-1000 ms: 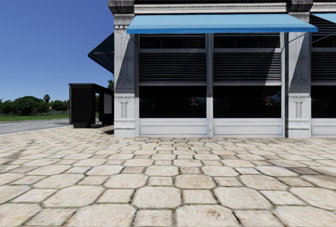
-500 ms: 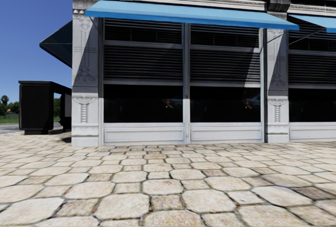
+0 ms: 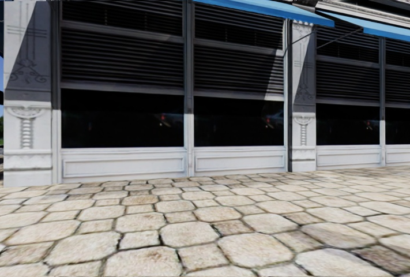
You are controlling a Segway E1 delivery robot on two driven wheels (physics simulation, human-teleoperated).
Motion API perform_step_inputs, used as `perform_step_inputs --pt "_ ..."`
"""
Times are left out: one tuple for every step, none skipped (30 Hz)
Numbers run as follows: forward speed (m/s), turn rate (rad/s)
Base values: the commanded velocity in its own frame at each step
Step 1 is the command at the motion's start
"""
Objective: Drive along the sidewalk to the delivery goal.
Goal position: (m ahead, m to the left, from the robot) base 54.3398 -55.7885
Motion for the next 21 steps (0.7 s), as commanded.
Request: perform_step_inputs --pt "1.35 -0.68" --pt "1.34 -0.68" --pt "1.34 -0.68" --pt "1.34 -0.68" --pt "1.34 -0.68" --pt "1.34 -0.68" --pt "1.34 -0.68" --pt "1.34 -0.68" --pt "1.34 -0.68" --pt "1.34 -0.68" --pt "1.34 -0.68" --pt "1.34 -0.68" --pt "1.34 -0.68" --pt "1.34 -0.68" --pt "1.34 -0.68" --pt "1.34 -0.68" --pt "1.44 -0.68" --pt "2.00 -0.68" --pt "2.00 -0.68" --pt "2.00 -0.68" --pt "2.00 -0.68"
